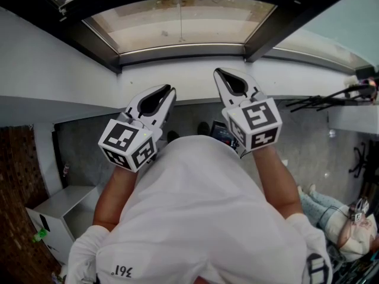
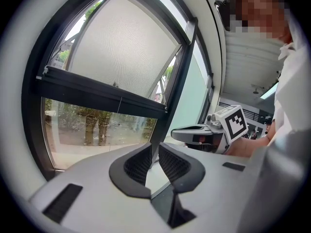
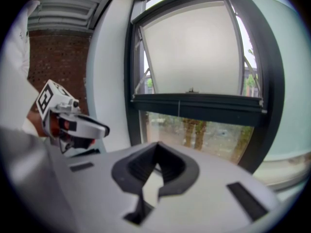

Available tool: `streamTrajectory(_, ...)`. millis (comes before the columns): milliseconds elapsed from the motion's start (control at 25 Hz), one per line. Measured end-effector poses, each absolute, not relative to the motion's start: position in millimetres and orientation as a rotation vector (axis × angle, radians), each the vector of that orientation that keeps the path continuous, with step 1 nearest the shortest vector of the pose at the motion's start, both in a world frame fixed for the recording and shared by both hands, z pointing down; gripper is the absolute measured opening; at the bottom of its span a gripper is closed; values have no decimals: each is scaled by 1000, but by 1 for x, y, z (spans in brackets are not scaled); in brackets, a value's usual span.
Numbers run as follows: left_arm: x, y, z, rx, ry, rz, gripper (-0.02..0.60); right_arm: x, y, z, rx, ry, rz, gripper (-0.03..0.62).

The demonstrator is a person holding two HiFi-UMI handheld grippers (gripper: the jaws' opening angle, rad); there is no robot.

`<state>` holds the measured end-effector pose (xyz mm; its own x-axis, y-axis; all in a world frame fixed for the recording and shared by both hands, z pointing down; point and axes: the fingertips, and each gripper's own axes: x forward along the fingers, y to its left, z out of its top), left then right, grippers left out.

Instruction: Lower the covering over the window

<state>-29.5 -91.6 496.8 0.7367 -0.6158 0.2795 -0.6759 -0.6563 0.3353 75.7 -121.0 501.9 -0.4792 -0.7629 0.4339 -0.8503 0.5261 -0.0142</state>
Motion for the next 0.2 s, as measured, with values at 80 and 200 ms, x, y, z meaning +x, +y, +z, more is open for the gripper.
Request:
streamTrajectory(80,-28,-92,497,2520,-984,196,58,76,-121,502,1328,-2393,318,21)
streamTrajectory(200,-27,-91,498,2521,-979,197,58,76,-120,504,1326,-2390,313,21)
